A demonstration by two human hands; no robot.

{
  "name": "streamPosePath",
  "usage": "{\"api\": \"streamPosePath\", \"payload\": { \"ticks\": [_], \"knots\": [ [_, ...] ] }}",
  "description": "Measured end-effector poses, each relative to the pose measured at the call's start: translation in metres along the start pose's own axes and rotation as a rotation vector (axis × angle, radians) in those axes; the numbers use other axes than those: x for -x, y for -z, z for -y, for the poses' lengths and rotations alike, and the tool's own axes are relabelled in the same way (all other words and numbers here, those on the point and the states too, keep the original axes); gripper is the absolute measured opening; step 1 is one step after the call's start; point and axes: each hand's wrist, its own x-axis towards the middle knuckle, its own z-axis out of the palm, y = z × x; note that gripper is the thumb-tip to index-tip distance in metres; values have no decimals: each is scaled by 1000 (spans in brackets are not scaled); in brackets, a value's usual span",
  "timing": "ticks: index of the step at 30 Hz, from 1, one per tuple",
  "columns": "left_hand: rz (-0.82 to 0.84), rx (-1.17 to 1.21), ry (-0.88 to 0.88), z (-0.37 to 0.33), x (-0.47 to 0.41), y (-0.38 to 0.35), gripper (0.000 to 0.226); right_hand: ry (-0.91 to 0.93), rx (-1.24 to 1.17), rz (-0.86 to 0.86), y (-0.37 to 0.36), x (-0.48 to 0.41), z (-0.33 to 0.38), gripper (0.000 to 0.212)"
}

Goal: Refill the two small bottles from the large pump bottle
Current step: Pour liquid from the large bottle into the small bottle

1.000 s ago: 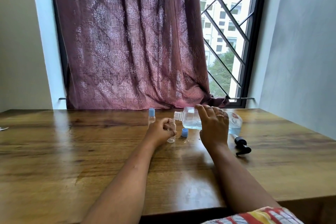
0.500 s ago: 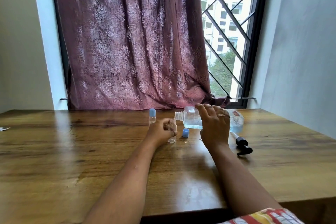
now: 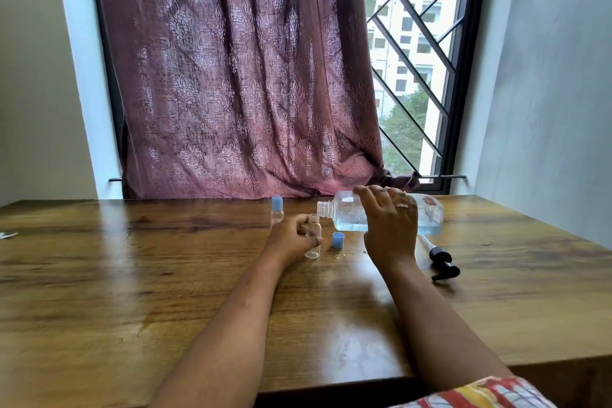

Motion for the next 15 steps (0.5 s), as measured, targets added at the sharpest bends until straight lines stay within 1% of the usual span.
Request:
{"api": "streamPosePath", "payload": {
  "ticks": [7,11,15],
  "knots": [
    [5,-8,-2,1,0,0,46,8,-12,-9,2,-2,2,59],
    [7,-19,-7,1,0,1,42,16,-16,-23,3,-2,2,61],
    [6,-19,-13,1,0,0,46,23,-2,-14,4,-3,1,62]
  ]
}}
